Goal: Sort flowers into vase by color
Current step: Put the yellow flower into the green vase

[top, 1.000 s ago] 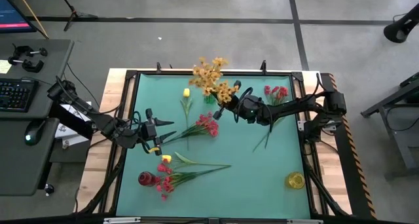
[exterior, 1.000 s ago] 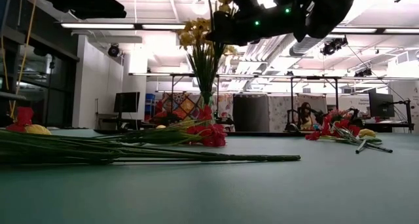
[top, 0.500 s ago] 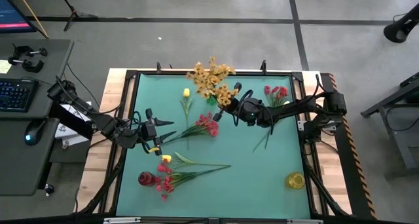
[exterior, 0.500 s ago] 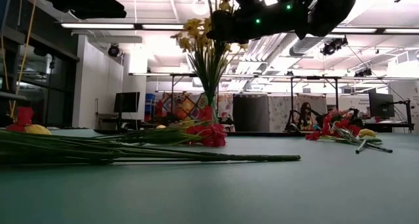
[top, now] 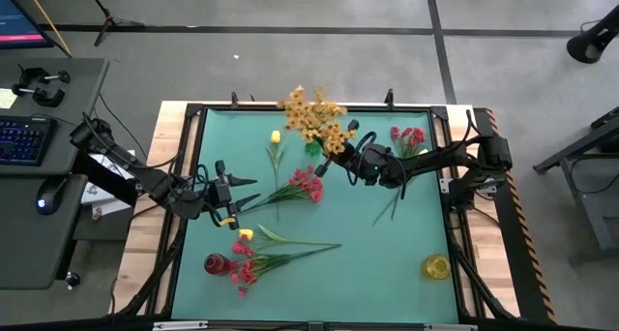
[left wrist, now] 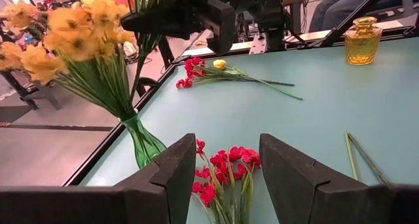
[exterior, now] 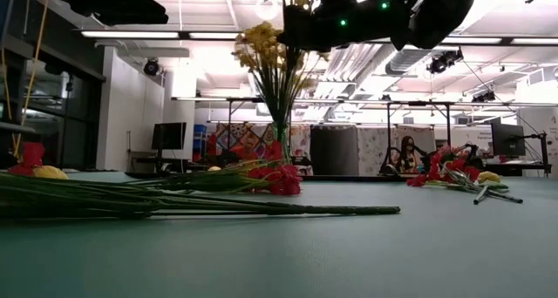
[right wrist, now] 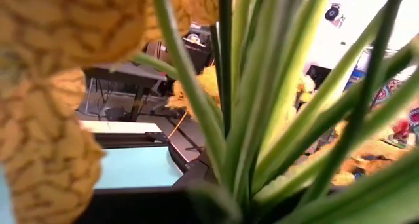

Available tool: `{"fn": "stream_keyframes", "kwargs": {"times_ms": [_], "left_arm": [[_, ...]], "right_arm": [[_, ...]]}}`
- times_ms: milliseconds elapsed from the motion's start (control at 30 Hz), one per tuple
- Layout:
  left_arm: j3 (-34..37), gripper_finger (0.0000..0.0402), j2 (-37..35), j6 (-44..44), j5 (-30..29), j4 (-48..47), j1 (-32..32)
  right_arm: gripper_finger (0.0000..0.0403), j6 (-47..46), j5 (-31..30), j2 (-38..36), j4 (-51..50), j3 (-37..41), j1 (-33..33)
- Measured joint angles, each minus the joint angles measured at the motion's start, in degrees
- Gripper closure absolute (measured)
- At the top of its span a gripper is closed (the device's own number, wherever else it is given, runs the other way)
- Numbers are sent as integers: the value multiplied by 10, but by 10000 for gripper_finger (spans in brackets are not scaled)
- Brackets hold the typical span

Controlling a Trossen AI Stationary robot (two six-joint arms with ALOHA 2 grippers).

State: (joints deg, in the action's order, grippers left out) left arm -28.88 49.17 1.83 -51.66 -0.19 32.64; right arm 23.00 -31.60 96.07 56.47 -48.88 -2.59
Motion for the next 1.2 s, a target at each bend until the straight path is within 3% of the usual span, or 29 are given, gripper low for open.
{"fn": "stream_keyframes", "kwargs": {"times_ms": [233,667,933,1200], "left_arm": [[0,245,0,-1,0,0,0],[0,245,0,0,0,0,0],[0,245,0,0,0,-6,0],[0,245,0,0,0,-9,0]], "right_arm": [[403,15,-29,0,7,0,3],[403,32,-18,-2,-1,-2,24],[403,32,-9,-11,-109,-2,34],[403,-5,-7,-78,-224,-2,18]]}}
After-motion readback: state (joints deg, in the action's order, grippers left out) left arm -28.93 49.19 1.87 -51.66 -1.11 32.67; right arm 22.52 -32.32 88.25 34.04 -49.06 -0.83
